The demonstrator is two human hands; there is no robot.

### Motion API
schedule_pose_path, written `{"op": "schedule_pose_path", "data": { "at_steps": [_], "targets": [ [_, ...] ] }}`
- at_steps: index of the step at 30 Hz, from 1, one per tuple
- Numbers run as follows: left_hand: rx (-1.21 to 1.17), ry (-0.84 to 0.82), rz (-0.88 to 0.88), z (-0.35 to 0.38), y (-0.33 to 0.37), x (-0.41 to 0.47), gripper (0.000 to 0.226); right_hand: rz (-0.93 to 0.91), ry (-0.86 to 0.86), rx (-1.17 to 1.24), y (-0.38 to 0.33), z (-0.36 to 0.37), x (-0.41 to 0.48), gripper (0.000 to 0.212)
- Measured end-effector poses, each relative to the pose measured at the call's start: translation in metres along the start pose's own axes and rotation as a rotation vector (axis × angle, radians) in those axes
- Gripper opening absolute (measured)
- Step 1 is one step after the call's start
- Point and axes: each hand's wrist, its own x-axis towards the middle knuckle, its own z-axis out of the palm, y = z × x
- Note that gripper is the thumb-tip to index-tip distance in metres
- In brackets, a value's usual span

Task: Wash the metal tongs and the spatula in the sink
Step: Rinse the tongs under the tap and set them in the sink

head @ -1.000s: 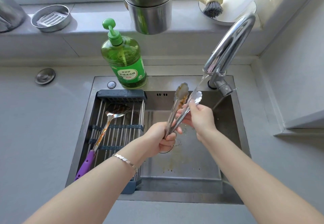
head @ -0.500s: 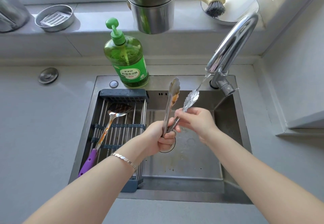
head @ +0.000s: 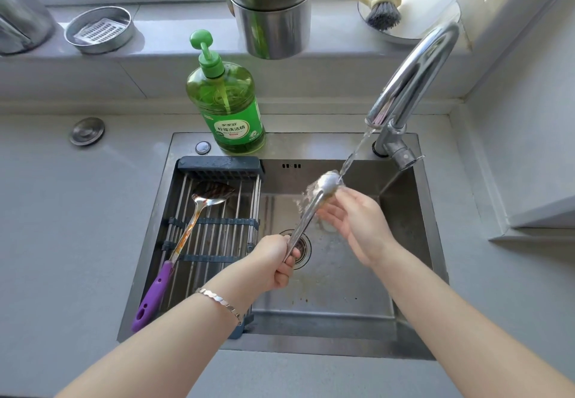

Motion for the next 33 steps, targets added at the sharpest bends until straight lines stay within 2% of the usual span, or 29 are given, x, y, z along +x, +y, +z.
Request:
{"op": "schedule_pose_path", "data": {
  "at_steps": [3,6,10,13,14,16,19,22,24,26,28,29,33],
  "targets": [
    [-0.052,0.044,0.000,0.004,0.002,-0.003,0.046,-0.032,-0.071,0.089,0.001,0.005,-0.001,0.017],
    [-0.042,0.054,0.005,0.006,0.002,-0.007,0.046,-0.066,0.087,-0.015,-0.003,0.011,0.000,0.002],
    [0.011,0.078,0.021,0.011,0.001,-0.012,0.044,-0.062,0.260,-0.005,-0.010,0.011,0.008,0.025],
    [-0.023,0.061,0.010,0.013,0.003,-0.014,0.043,-0.056,0.240,0.050,-0.005,0.013,0.009,0.019],
    [-0.050,0.055,0.002,0.012,0.004,-0.015,0.043,-0.059,0.205,0.011,-0.001,0.014,0.009,0.012],
    [-0.078,0.059,-0.006,0.013,0.004,-0.016,0.043,-0.066,0.156,-0.109,0.005,0.016,0.008,0.015],
    [0.000,0.145,0.045,0.016,0.005,-0.017,0.040,-0.017,0.208,-0.119,-0.002,0.013,0.011,0.015],
    [0.045,0.180,0.086,0.019,0.006,-0.018,0.037,0.039,0.331,-0.141,-0.010,0.011,0.016,0.034],
    [0.043,0.180,0.090,0.020,0.007,-0.017,0.038,0.038,0.374,-0.069,-0.007,0.013,0.016,0.039],
    [-0.002,0.175,0.087,0.018,0.007,-0.016,0.039,-0.010,0.309,-0.041,-0.001,0.017,0.011,0.030],
    [-0.067,0.177,0.069,0.016,0.008,-0.015,0.040,-0.050,0.163,-0.116,0.004,0.019,0.007,0.014],
    [-0.078,0.179,0.076,0.014,0.008,-0.014,0.041,-0.057,0.123,-0.147,0.004,0.019,0.006,0.013],
    [0.034,0.220,0.229,0.016,0.008,-0.017,0.036,0.014,0.224,-0.078,-0.002,0.010,0.016,0.026]
  ]
}}
